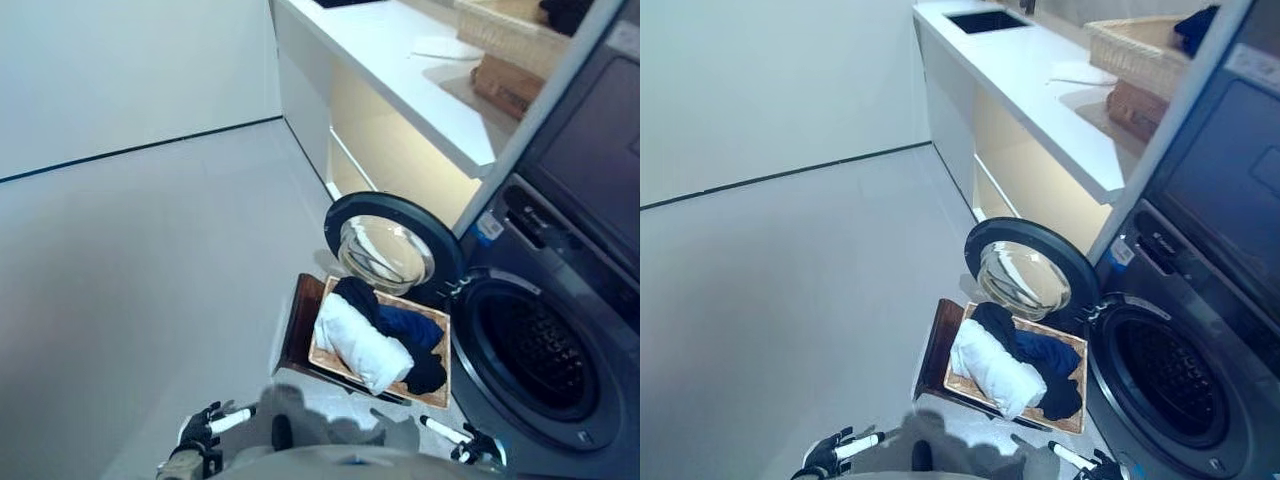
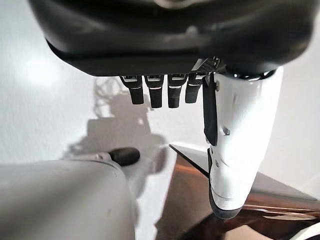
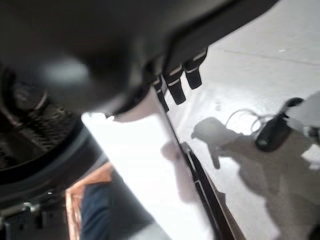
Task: Pick up the clothes and place them into the washing machine
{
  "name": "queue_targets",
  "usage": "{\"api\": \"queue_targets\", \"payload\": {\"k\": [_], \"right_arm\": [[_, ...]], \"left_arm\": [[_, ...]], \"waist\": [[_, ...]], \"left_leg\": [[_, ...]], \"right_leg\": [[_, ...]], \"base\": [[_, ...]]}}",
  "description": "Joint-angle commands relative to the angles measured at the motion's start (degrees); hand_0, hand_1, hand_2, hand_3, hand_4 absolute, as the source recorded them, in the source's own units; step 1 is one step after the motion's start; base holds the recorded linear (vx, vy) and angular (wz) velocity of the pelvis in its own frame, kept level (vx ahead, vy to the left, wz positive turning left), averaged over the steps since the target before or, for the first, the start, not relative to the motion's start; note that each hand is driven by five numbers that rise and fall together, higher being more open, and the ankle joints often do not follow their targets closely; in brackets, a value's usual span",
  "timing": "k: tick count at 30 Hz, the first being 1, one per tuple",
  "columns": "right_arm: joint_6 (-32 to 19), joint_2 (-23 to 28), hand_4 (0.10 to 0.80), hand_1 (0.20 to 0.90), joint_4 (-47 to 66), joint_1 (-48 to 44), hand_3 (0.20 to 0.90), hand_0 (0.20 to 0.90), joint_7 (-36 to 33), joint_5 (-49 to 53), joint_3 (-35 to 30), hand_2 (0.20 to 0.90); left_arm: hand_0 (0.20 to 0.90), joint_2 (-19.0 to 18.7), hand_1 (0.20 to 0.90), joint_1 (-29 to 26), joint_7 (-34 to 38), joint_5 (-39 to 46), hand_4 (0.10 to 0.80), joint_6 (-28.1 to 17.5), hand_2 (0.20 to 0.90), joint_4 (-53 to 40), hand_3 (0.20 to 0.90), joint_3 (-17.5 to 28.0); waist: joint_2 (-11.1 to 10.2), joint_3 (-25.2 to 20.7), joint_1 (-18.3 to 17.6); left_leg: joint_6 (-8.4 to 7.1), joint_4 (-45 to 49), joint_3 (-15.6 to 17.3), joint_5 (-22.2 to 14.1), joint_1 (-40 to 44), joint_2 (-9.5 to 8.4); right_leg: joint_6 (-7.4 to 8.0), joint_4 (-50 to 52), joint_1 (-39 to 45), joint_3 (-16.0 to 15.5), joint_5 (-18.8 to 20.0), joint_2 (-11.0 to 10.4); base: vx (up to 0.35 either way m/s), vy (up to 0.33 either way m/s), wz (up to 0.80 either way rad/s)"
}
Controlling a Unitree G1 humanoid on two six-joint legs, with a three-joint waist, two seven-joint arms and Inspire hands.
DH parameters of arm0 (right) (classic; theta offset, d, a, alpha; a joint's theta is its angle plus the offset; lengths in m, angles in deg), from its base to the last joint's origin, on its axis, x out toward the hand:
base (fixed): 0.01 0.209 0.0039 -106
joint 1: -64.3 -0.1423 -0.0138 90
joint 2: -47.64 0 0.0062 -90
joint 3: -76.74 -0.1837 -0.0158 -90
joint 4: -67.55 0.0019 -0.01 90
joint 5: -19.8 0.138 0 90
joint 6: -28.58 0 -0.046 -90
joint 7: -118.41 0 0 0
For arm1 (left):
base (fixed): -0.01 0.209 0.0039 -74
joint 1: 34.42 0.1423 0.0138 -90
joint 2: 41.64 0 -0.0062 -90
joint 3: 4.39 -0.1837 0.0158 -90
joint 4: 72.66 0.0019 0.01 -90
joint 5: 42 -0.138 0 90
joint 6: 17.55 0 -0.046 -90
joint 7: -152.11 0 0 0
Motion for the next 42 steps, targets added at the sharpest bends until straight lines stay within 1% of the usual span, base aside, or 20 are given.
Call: {"api": "queue_targets", "payload": {"k": [1, 3, 5, 7, 11, 20, 23, 25, 27, 28, 29, 30, 31, 32, 34, 36, 38, 39, 41, 42], "right_arm": [[-2.49, 3.99, 0.8, 0.9, 4.05, -6.28, 0.9, 0.9, -2.22, 0.0, 0.2, 0.9], [-2.43, 3.84, 0.8, 0.9, 4.77, -7.75, 0.9, 0.9, -2.6, -0.29, 0.9, 0.9], [-2.25, 3.68, 0.8, 0.9, 4.17, -7.95, 0.9, 0.9, -2.5, -0.69, 1.53, 0.9], [-2.17, 2.89, 0.8, 0.9, 4.1, -7.86, 0.9, 0.9, -2.54, -0.84, 1.96, 0.9], [-2.1, 1.82, 0.8, 0.9, 2.82, -6.3, 0.9, 0.9, -2.08, -0.99, 1.4, 0.9], [-2.03, 1.62, 0.8, 0.9, 2.99, -4.86, 0.9, 0.9, -1.67, -1.09, -0.02, 0.9], [-1.96, 1.51, 0.8, 0.9, 3.44, -5.04, 0.9, 0.9, -1.27, -0.98, 0.21, 0.9], [-1.96, 1.47, 0.8, 0.9, 3.48, -5.19, 0.9, 0.9, -1.06, -0.89, 0.39, 0.9], [-2.07, 1.27, 0.8, 0.9, 3.94, -5.51, 0.9, 0.9, -1.12, -0.91, 0.75, 0.9], [-2.03, 1.13, 0.8, 0.9, 4.18, -5.6, 0.9, 0.9, -1.21, -1.05, 0.95, 0.9], [-1.91, 0.94, 0.8, 0.9, 4.55, -5.63, 0.9, 0.9, -1.38, -1.45, 1.0, 0.9], [-1.67, 0.8, 0.8, 0.9, 4.71, -5.66, 0.9, 0.9, -1.46, -1.58, 0.82, 0.9], [-1.66, 0.79, 0.8, 0.9, 4.72, -5.65, 0.9, 0.9, -1.47, -1.58, 0.81, 0.9], [-1.45, 0.61, 0.8, 0.9, 4.94, -5.61, 0.9, 0.9, -1.52, -1.75, 0.81, 0.9], [-1.13, 0.32, 0.8, 0.9, 5.46, -5.5, 0.9, 0.9, -1.48, -1.95, 0.95, 0.9], [-0.94, -0.23, 0.8, 0.9, 6.05, -5.74, 0.9, 0.9, -1.37, -2.1, 1.37, 0.9], [-0.74, -0.63, 0.8, 0.9, 5.74, -5.62, 0.9, 0.9, -1.16, -2.75, 1.71, 0.9], [-0.73, -0.78, 0.8, 0.9, 5.43, -5.65, 0.9, 0.9, -0.98, -3.27, 2.37, 0.9], [-0.95, -1.06, 0.8, 0.9, 5.56, -5.76, 0.9, 0.9, -0.97, -3.61, 3.35, 0.9], [-1.14, -0.85, 0.8, 0.9, 6.0, -5.81, 0.9, 0.9, -1.13, -3.5, 3.7, 0.9]], "left_arm": [[0.9, -1.74, 0.9, -0.83, 1.96, 0.44, 0.8, -2.09, 0.9, -0.49, 0.9, -1.23], [0.9, -2.33, 0.9, -1.78, 2.54, 0.74, 0.8, -2.57, 0.9, -0.72, 0.9, -1.58], [0.9, -2.53, 0.9, -2.02, 2.51, 1.15, 0.8, -2.58, 0.9, -1.32, 0.9, -1.3], [0.9, -2.12, 0.9, -2.05, 2.59, 0.86, 0.8, -2.45, 0.9, -1.19, 0.9, -1.24], [0.9, -0.82, 0.9, -1.13, 2.26, -0.04, 0.8, -1.97, 0.9, 0.24, 0.9, -1.11], [0.9, -0.58, 0.9, 1.32, 1.51, -1.62, 0.8, -1.16, 0.9, 2.35, 0.9, 0.08], [0.9, -1.48, 0.9, 1.63, 1.36, -1.76, 0.8, -1.13, 0.9, 2.41, 0.9, 0.58], [0.9, -1.86, 0.9, 1.47, 1.25, -1.89, 0.8, -1.11, 0.9, 2.42, 0.9, 0.62], [0.9, -2.58, 0.9, 0.86, 1.33, -1.99, 0.8, -1.06, 0.9, 2.64, 0.9, 0.36], [0.9, -2.87, 0.9, 0.74, 1.36, -1.9, 0.8, -1.09, 0.9, 2.71, 0.9, 0.33], [0.9, -3.29, 0.9, 0.3, 1.72, -1.54, 0.8, -1.3, 0.9, 2.48, 0.9, 0.0], [0.9, -3.51, 0.9, 0.09, 1.89, -1.15, 0.8, -1.44, 0.9, 2.3, 0.9, -0.07], [0.9, -3.52, 0.9, 0.1, 1.89, -1.14, 0.8, -1.44, 0.9, 2.3, 0.9, -0.08], [0.9, -3.76, 0.9, -0.05, 2.13, -0.8, 0.8, -1.61, 0.9, 2.27, 0.9, -0.25], [0.9, -4.08, 0.9, -0.24, 2.6, -0.33, 0.8, -1.7, 0.9, 2.18, 0.9, -0.4], [0.9, -4.57, 0.9, -0.51, 2.83, 0.38, 0.8, -1.77, 0.9, 2.28, 0.9, -0.21], [0.9, -4.51, 0.9, -0.45, 2.81, 0.55, 0.8, -1.6, 0.9, 2.5, 0.9, 0.46], [0.9, -4.22, 0.9, -0.27, 2.65, 0.95, 0.8, -1.6, 0.9, 2.33, 0.9, 0.71], [0.9, -4.08, 0.9, -0.39, 2.75, 1.27, 0.8, -1.7, 0.9, 1.92, 0.9, 0.81], [0.9, -3.81, 0.9, -0.52, 2.85, 1.04, 0.8, -1.84, 0.9, 1.63, 0.9, 0.68]], "waist": [[1.54, 1.03, 1.54], [2.02, 2.0, 1.99], [1.93, 1.84, 1.95], [1.32, 1.2, 2.12], [0.44, -0.25, 2.13], [0.36, -2.36, 2.13], [0.59, -1.93, 2.29], [0.55, -1.48, 2.24], [0.67, -0.33, 2.22], [0.98, 0.04, 2.28], [1.44, 0.24, 2.44], [1.15, 0.18, 2.45], [1.2, 0.3, 2.38], [0.63, 0.23, 2.25], [-0.62, 0.19, 2.02], [-2.28, -0.1, 2.17], [-3.41, -0.51, 2.63], [-3.61, -0.92, 2.59], [-3.61, -1.45, 2.57], [-3.71, -1.67, 2.6]], "left_leg": [[-3.71, 8.7, 1.19, -5.05, -6.21, 1.28], [-4.09, 8.86, 1.83, -5.61, -6.21, 1.69], [-4.38, 9.51, 1.53, -5.77, -6.15, 1.79], [-4.51, 9.0, 1.46, -5.87, -5.56, 1.97], [-4.55, 8.66, 0.9, -6.48, -4.66, 1.81], [-3.94, 8.55, 0.61, -8.5, -2.95, 0.41], [-2.56, 8.82, 0.98, -9.26, -2.53, 0.0], [-2.26, 9.28, 0.93, -9.44, -2.48, -0.19], [-1.94, 10.5, 0.77, -9.88, -2.3, -0.34], [-1.94, 11.01, 0.98, -10.26, -2.09, 0.05], [-2.63, 11.66, 0.55, -10.52, -2.04, 1.4], [-3.25, 11.89, 0.12, -10.66, -1.84, 2.07], [-3.26, 11.92, 0.03, -10.71, -1.71, 2.1], [-3.9, 12.15, -0.36, -10.87, -1.55, 2.75], [-4.96, 12.3, -0.75, -11.29, -0.7, 3.86], [-6.43, 12.37, -1.06, -11.42, 0.15, 5.74], [-7.73, 11.93, -1.56, -11.37, 0.96, 7.23], [-8.51, 10.86, -2.34, -10.5, 1.47, 8.64], [-9.81, 8.34, -4.3, -7.97, 2.2, 11.55], [-10.15, 7.31, -5.15, -7.06, 2.15, 12.38]], "right_leg": [[-1.9, 9.24, -8.16, -3.58, 7.25, 1.24], [-2.29, 5.59, -10.34, -7.55, 8.49, -0.39], [-2.08, 2.64, -8.51, -8.56, 8.87, -0.17], [-2.03, 0.18, -7.27, -8.06, 8.81, 0.26], [-2.0, -2.02, -4.89, -8.96, 8.03, 0.27], [-0.78, -4.21, -2.3, -8.07, 8.6, -0.98], [-0.3, 2.63, -4.52, -7.12, 8.54, -1.48], [-0.4, 6.06, -5.84, -6.47, 9.0, -1.73], [-0.56, 9.24, -7.47, -6.97, 10.8, -3.61], [-0.63, 8.97, -7.89, -7.63, 12.26, -5.44], [-1.06, 6.49, -8.78, -7.46, 14.12, -7.86], [-0.67, 3.42, -8.82, -7.49, 16.14, -9.51], [-0.67, 3.16, -8.49, -7.64, 16.24, -9.46], [-0.15, -0.2, -9.07, -6.83, 18.39, -11.08], [0.87, -4.45, -8.93, -5.14, 20.82, -11.78], [1.88, -5.46, -9.43, -4.58, 20.84, -11.22], [2.18, -5.27, -8.55, -7.61, 17.81, -10.18], [2.03, -4.11, -8.57, -7.68, 15.8, -8.86], [0.75, -2.24, -9.06, -8.3, 13.21, -6.15], [0.38, -2.31, -8.86, -8.87, 12.55, -5.21]], "base": [[-0.09, 0.192, -0.47], [-0.037, 0.054, -0.23], [0.082, -0.009, 0.0], [0.091, -0.022, 0.01], [0.088, -0.029, 0.11], [0.067, 0.04, -0.02], [0.019, 0.109, -0.2], [-0.005, 0.027, -0.05], [-0.033, 0.014, -0.04], [-0.019, -0.096, 0.01], [0.006, -0.18, 0.09], [0.016, -0.165, 0.14], [0.033, -0.181, 0.16], [0.041, -0.181, 0.18], [0.061, -0.316, 0.22], [0.063, -0.381, 0.15], [0.074, -0.409, 0.11], [0.075, -0.434, 0.28], [0.04, -0.404, 0.44], [0.012, -0.342, 0.53]]}}
